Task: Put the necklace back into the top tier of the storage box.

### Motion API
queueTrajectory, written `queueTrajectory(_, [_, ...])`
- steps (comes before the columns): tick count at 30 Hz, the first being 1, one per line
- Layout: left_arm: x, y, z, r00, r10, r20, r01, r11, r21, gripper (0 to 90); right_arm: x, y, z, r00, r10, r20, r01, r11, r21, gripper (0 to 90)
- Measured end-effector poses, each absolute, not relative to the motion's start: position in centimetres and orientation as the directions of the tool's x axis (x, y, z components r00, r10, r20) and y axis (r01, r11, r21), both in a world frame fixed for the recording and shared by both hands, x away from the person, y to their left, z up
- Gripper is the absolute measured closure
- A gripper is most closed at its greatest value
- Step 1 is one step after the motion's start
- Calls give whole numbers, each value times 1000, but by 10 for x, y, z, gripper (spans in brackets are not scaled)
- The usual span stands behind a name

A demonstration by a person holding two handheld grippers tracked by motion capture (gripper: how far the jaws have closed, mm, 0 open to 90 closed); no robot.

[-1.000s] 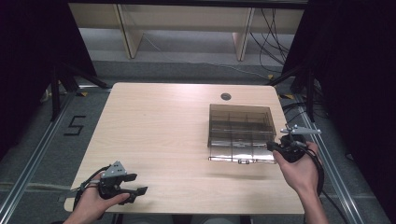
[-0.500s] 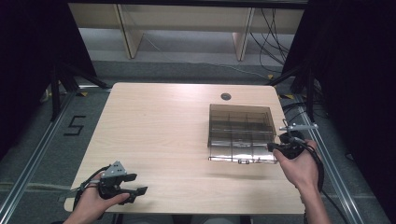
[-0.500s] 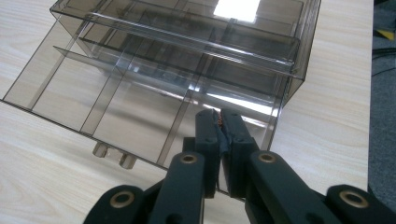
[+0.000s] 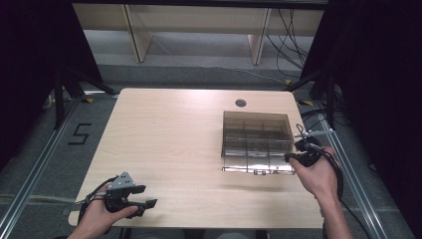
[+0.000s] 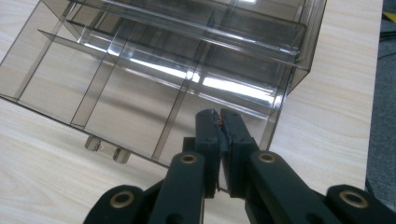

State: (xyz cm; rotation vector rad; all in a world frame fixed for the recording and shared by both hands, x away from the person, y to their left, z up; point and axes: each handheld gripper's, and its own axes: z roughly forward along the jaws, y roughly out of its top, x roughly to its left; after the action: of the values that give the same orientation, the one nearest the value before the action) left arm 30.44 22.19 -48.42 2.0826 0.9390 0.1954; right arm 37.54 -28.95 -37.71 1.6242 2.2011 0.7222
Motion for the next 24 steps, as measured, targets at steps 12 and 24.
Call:
queueTrajectory(12, [304,222,-484,709,682,-180,555,-382,739,306,385,-290,-383,-318,947,37,810,251,530,870])
queueTrajectory(24, [304,222,-484,710,681,-180,554,-381,740,306,391,-284,-383,-290,955,58,856,232,463,870])
